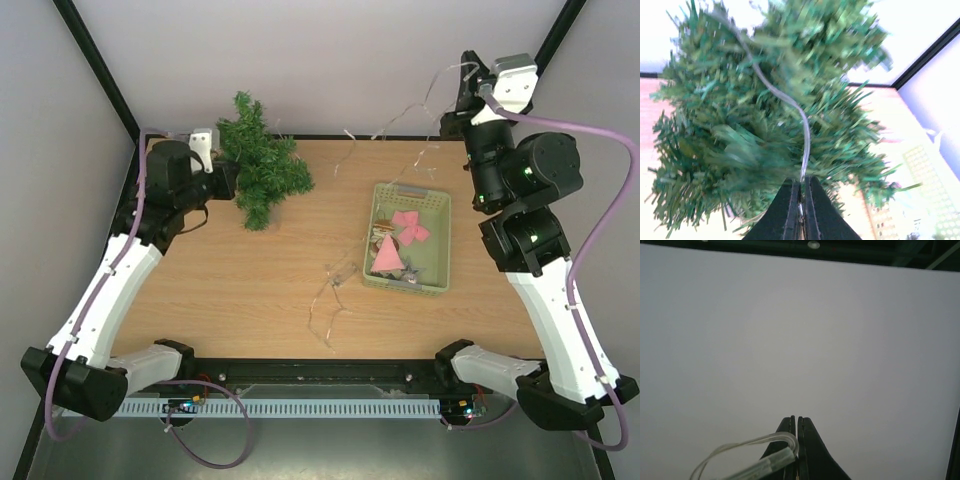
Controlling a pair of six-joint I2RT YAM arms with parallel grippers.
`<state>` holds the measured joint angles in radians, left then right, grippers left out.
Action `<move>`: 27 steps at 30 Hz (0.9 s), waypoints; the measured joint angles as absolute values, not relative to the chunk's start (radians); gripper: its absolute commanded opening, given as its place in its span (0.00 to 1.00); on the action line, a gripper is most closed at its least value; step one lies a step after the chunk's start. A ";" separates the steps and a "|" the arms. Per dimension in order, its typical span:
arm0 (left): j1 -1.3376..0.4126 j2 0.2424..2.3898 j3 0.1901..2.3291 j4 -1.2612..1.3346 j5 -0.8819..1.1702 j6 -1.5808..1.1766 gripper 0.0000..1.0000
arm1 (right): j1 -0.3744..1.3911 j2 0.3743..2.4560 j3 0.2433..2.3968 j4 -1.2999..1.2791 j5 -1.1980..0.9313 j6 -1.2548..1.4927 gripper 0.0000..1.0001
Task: Decorate the small christmas tree
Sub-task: Wrap the decoration item around the Christmas tree.
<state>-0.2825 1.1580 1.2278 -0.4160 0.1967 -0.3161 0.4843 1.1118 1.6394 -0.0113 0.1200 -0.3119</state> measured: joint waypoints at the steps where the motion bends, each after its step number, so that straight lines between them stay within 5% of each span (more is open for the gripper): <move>1: -0.283 1.158 1.243 -0.416 0.200 -0.322 0.02 | 0.484 1.107 1.632 -0.014 0.119 -0.304 0.02; 10: -0.283 1.159 1.324 -0.389 0.212 -0.352 0.02 | 0.484 0.865 1.178 -0.083 -0.064 -0.103 0.03; 16: -0.277 1.172 1.347 -0.385 0.204 -0.352 0.03 | 0.484 0.793 0.914 -0.181 -0.296 0.023 0.36; 27: -0.273 1.179 1.346 -0.358 0.201 -0.362 0.02 | 0.484 0.935 1.043 -0.316 -0.342 -0.007 0.53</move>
